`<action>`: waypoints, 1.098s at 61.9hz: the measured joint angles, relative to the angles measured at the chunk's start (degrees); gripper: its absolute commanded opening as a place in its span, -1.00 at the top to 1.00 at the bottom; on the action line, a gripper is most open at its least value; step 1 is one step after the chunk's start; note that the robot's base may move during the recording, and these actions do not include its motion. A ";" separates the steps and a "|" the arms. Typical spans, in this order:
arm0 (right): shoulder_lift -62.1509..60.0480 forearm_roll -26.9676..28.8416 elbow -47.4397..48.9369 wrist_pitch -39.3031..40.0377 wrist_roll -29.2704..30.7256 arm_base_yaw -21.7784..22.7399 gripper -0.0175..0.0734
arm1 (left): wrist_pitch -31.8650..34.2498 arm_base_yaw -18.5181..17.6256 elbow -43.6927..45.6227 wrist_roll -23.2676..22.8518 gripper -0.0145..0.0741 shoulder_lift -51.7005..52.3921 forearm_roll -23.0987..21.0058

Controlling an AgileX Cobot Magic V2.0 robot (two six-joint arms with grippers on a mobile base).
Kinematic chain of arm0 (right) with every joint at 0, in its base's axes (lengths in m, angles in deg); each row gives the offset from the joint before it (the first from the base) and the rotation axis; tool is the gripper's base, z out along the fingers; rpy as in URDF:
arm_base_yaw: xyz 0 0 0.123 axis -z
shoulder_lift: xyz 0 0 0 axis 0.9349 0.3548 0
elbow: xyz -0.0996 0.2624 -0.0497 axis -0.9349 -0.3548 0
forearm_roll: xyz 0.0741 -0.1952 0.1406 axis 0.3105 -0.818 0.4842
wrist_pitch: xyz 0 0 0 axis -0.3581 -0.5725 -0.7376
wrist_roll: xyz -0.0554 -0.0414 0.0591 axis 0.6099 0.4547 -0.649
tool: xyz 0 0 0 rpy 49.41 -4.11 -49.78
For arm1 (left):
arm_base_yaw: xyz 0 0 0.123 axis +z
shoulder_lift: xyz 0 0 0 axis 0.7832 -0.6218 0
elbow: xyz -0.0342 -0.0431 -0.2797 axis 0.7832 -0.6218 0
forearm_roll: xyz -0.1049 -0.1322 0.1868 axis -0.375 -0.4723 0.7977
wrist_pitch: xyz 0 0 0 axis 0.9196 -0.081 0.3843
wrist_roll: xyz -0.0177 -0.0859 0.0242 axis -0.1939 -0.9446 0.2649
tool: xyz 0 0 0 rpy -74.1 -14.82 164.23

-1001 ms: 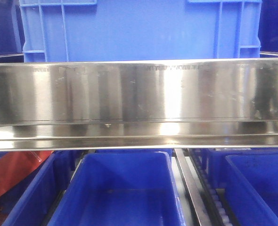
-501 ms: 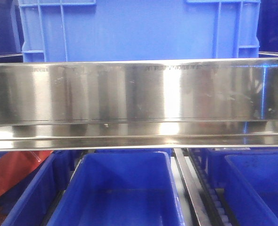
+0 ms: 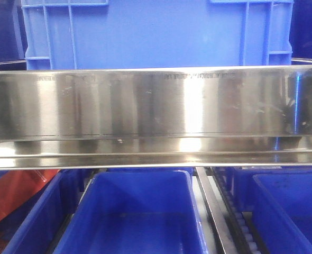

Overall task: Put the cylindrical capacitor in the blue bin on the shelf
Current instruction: 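Raise both open grippers out of the blue bin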

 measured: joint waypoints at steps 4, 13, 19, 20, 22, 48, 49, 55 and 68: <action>0.00 0.00 0.00 0.00 0.00 0.00 0.98 | 0.00 0.00 0.00 0.00 0.92 0.00 0.00; 0.00 0.00 0.00 0.00 0.00 0.00 0.98 | 0.00 0.00 0.00 0.00 0.92 0.00 0.00; 0.00 0.00 0.00 0.11 0.00 0.00 0.98 | 0.00 0.00 0.00 0.00 0.92 0.00 0.00; 0.00 0.00 0.00 0.11 0.00 0.00 0.98 | 0.00 0.00 0.00 0.00 0.92 0.00 0.00; 0.00 0.00 0.00 0.11 0.00 0.00 0.98 | 0.00 0.00 0.00 0.00 0.92 0.00 0.00; 0.00 0.00 0.00 0.11 0.00 0.00 0.98 | -5.69 4.52 -0.62 3.83 0.92 1.98 6.27; 0.00 0.00 0.00 0.11 0.00 0.00 0.98 | -6.21 5.28 -0.88 3.97 0.92 2.26 6.68; 0.00 0.00 0.00 0.11 0.00 0.00 0.98 | -8.34 10.98 -3.54 3.87 0.92 4.98 8.10; 0.00 0.00 0.00 0.11 0.00 0.00 0.98 | -7.16 21.39 -12.29 -2.91 0.92 14.51 11.56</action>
